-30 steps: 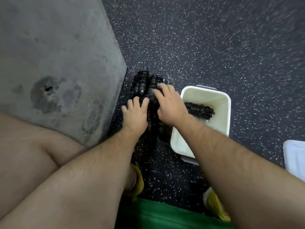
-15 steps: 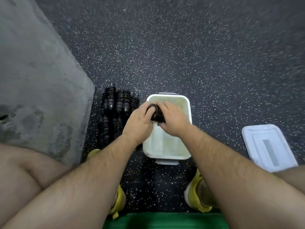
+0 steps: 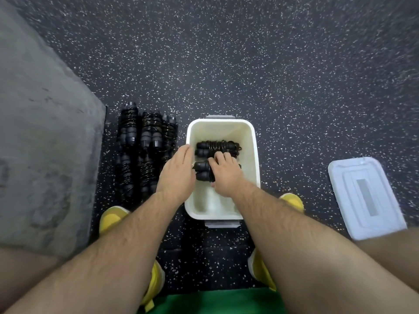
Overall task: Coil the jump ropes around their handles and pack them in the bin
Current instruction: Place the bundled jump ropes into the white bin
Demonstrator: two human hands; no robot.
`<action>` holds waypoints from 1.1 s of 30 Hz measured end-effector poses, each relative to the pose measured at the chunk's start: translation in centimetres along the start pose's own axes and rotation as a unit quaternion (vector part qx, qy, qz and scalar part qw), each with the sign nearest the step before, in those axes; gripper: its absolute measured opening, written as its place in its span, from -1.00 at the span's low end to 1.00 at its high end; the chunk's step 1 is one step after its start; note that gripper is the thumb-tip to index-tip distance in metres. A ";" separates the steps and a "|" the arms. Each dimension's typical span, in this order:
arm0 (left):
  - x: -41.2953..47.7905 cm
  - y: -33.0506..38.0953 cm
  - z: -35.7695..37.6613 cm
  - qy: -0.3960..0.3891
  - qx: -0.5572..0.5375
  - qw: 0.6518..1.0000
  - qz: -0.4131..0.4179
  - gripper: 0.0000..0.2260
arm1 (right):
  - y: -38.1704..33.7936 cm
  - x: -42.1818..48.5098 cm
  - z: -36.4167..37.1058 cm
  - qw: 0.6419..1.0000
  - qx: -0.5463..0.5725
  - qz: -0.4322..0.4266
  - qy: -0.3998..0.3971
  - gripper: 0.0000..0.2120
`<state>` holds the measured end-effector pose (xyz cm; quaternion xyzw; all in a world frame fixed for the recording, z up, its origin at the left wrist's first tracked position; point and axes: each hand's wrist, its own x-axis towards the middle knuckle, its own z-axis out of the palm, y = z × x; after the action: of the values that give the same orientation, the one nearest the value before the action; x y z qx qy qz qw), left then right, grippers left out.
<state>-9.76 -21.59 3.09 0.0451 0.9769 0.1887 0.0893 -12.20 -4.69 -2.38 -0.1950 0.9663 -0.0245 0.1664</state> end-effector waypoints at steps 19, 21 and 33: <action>-0.2 -0.9 0.8 -0.010 0.026 0.999 0.046 -0.53 | -0.9 0.5 0.3 0.999 -0.014 0.041 0.003 -0.56; -0.1 -1.0 0.4 0.005 0.013 0.999 0.049 -0.55 | -0.9 0.6 -0.8 0.998 0.023 0.038 0.050 -0.63; 3.9 -6.7 -3.6 0.068 0.086 0.989 -0.101 -0.63 | -7.9 7.5 -8.4 0.980 0.043 -0.044 0.190 -0.76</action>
<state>-14.59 -28.62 3.21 -0.0593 0.9929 0.0964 0.0373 -18.57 -15.05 4.08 -0.2219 0.9688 -0.1098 -0.0132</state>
